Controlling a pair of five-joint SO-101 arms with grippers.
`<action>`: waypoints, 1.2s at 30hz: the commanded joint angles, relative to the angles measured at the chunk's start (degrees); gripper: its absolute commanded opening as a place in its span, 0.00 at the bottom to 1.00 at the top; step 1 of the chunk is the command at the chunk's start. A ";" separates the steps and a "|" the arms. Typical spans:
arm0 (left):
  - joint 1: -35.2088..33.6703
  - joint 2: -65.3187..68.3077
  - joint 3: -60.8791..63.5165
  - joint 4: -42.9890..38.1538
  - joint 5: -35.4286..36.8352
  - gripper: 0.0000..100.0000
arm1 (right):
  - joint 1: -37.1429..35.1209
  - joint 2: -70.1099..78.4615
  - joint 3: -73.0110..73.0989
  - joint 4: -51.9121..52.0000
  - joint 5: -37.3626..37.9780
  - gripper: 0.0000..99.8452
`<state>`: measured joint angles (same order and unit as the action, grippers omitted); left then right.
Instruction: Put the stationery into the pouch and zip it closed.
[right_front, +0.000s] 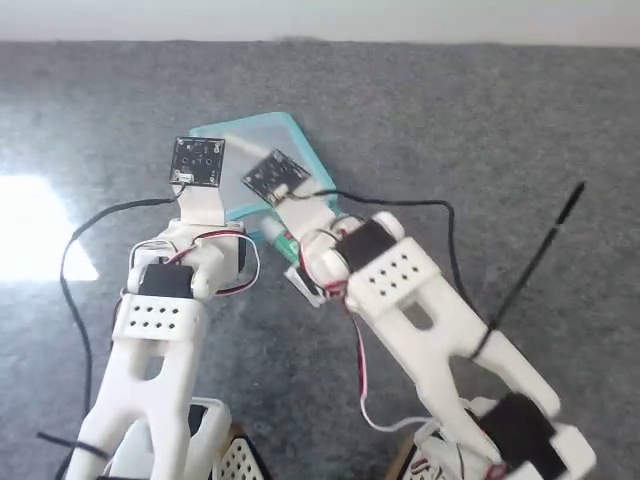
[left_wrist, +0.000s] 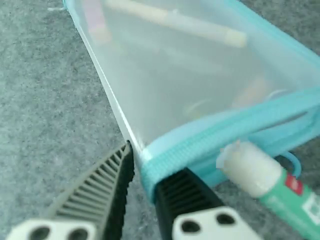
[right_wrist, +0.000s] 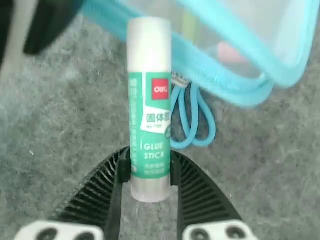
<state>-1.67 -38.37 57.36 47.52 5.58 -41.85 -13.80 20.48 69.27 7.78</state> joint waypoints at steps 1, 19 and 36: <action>1.23 -0.79 0.04 -0.09 0.44 0.01 | 0.04 3.30 -8.70 -1.19 -0.44 0.01; 1.14 -0.88 0.04 0.88 0.35 0.01 | 4.70 27.56 -36.66 -2.15 -0.09 0.27; -0.97 -1.05 -1.10 0.88 0.44 0.01 | 11.82 4.88 -40.53 8.13 1.49 0.29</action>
<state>-1.49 -38.46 57.27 47.52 5.85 -32.88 0.18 -15.91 74.29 8.48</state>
